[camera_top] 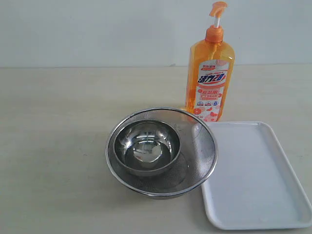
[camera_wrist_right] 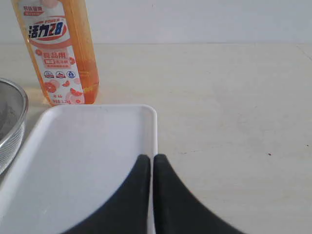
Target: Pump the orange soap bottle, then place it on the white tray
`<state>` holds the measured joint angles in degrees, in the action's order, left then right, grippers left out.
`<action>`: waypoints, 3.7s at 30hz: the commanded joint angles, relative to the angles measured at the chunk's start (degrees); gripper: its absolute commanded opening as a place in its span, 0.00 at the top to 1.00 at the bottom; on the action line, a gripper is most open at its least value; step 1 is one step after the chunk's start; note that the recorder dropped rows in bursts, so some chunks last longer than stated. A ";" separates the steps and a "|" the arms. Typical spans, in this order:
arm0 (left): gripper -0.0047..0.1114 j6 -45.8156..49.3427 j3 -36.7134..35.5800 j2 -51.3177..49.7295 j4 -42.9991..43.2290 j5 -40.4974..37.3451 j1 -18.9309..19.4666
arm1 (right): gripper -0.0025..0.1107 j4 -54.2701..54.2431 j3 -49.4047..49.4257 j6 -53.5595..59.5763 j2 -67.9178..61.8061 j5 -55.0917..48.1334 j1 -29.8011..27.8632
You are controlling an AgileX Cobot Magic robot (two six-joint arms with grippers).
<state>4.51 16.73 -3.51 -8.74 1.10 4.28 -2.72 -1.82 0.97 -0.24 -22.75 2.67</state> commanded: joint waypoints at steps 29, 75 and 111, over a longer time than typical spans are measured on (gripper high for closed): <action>0.92 -4.51 18.29 -24.41 -4.57 -12.40 -0.27 | 0.98 -0.09 0.18 0.18 0.24 0.23 -0.36; 0.92 31.80 56.26 -101.30 5.14 -7.78 -11.51 | 0.98 0.35 0.18 0.18 0.24 0.70 -0.36; 0.92 -43.51 56.16 -112.60 79.84 50.57 -10.49 | 0.98 -0.09 0.18 0.18 0.24 0.29 -0.36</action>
<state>-30.84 72.53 -114.13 65.88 41.18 -10.09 -2.87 -1.82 0.97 -0.24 -22.76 2.67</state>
